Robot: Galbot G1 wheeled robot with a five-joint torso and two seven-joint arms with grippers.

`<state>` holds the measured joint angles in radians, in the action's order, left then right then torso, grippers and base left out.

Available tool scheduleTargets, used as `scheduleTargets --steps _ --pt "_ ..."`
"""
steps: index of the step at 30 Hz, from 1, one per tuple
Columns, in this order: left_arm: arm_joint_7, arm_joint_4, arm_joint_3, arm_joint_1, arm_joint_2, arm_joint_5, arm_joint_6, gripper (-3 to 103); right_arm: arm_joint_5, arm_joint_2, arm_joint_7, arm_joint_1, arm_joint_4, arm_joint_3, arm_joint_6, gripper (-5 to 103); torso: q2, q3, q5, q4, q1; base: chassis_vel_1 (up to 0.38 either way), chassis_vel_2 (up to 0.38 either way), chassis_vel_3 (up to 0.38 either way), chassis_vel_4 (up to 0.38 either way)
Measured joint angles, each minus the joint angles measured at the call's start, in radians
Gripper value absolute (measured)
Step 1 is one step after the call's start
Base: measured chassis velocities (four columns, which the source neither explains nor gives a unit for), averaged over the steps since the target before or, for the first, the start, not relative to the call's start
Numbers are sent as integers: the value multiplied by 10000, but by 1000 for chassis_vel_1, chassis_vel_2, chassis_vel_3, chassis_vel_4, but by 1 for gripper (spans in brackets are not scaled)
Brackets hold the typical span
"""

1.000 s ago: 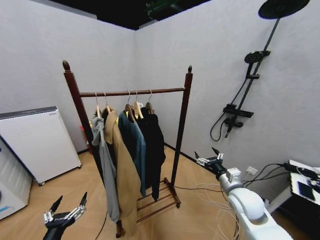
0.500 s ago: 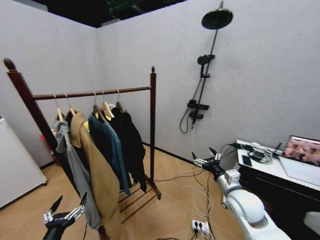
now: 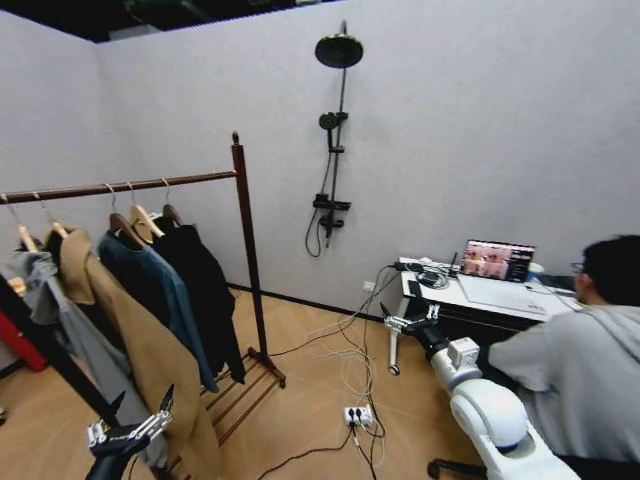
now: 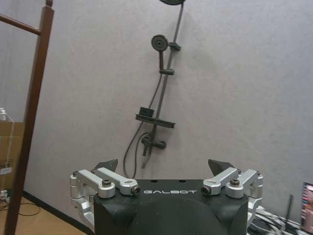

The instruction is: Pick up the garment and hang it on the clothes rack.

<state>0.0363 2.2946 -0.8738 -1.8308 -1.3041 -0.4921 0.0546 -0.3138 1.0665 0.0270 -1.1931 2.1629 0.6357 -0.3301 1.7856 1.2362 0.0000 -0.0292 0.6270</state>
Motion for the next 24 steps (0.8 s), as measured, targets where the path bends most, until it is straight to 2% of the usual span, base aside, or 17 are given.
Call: scheduleTargets --steps 5,24 --pt "-1 0 0 0 0 0 0 100 -13 10 0 19 51 -75 -60 100 -1 1 0 6 2 -16 -242 -224 2" --pt "2 0 0 0 0 0 0 100 -173 -36 -122 -44 -198 -21 166 100 -1 1 1 0 2 -9 -226 -227 -17"
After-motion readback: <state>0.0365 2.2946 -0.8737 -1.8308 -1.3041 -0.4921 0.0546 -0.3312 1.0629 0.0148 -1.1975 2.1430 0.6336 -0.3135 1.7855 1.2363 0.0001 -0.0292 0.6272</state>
